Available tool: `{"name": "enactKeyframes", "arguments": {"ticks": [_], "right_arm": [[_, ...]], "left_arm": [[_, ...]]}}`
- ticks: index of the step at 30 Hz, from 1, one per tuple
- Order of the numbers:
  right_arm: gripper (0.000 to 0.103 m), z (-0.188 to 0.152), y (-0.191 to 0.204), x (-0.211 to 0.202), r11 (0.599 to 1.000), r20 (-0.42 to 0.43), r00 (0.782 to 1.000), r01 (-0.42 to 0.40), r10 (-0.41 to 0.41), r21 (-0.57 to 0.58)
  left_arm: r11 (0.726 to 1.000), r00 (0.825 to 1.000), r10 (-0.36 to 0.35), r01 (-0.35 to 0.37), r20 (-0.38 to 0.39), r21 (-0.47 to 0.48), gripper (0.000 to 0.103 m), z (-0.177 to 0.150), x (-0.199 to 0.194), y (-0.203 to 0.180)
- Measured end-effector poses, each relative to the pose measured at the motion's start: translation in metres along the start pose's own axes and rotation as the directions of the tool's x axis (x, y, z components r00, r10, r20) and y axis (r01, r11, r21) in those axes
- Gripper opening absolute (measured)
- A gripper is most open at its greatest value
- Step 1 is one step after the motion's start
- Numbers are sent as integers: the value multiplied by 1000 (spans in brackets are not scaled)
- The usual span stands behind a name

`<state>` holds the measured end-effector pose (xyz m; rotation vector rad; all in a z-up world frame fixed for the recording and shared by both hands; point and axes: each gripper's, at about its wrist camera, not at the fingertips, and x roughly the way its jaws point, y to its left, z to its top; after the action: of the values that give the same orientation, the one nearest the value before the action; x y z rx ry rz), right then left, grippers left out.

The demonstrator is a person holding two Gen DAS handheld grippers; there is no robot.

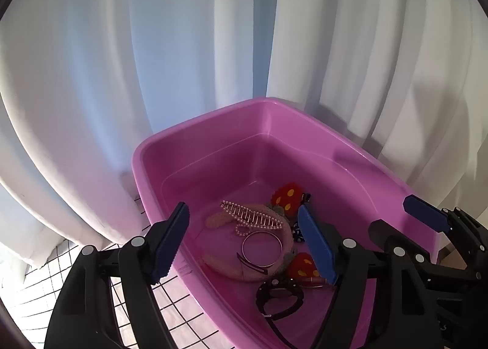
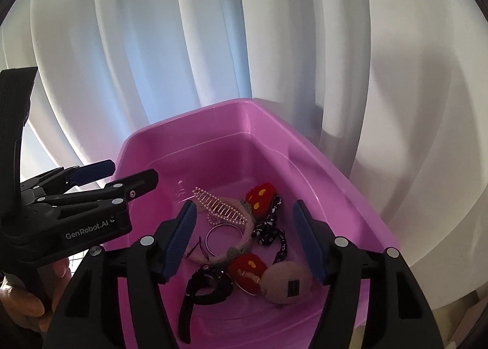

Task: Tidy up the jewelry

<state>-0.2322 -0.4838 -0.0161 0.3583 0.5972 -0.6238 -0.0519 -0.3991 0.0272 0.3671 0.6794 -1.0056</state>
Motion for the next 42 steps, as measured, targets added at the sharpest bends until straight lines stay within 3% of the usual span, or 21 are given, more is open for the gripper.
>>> {"name": "enactKeyframes", "arguments": {"ticks": [6,10,42], "right_arm": [[63,1,0,-4,1000,9,1000,-2,2,1],[66,2,2,-12,1000,19,1000,-4,4,2],[70,2,28,-45,1000,44,999,-26,27,-16]], "left_arm": [[1000,1000,18,-18,-14,2,89,2,-5,-3],[999,999,38,-38,-14,-2,93,1,-11,-3],[993,994,81,-87,-71,-77,97,-8,-44,12]]}}
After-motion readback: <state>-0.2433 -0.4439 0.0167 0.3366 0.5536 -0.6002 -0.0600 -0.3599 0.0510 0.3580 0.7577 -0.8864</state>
